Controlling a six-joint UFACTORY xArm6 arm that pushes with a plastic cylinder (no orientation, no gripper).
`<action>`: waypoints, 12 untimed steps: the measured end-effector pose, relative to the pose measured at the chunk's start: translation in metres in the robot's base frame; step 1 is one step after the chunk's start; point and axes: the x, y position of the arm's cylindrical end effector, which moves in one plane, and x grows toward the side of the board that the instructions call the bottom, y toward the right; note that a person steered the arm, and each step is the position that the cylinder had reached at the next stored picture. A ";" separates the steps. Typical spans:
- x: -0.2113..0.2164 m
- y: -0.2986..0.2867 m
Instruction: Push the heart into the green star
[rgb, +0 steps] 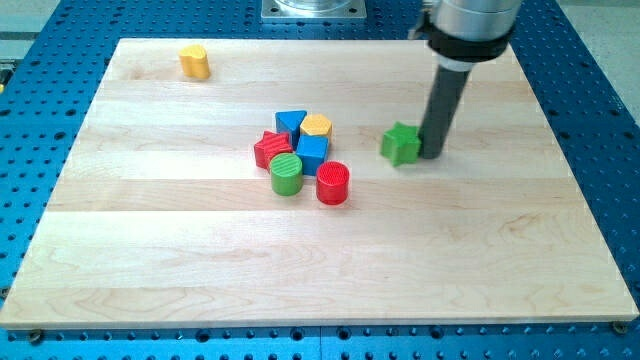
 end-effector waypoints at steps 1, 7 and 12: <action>0.000 -0.037; -0.171 -0.204; -0.105 -0.337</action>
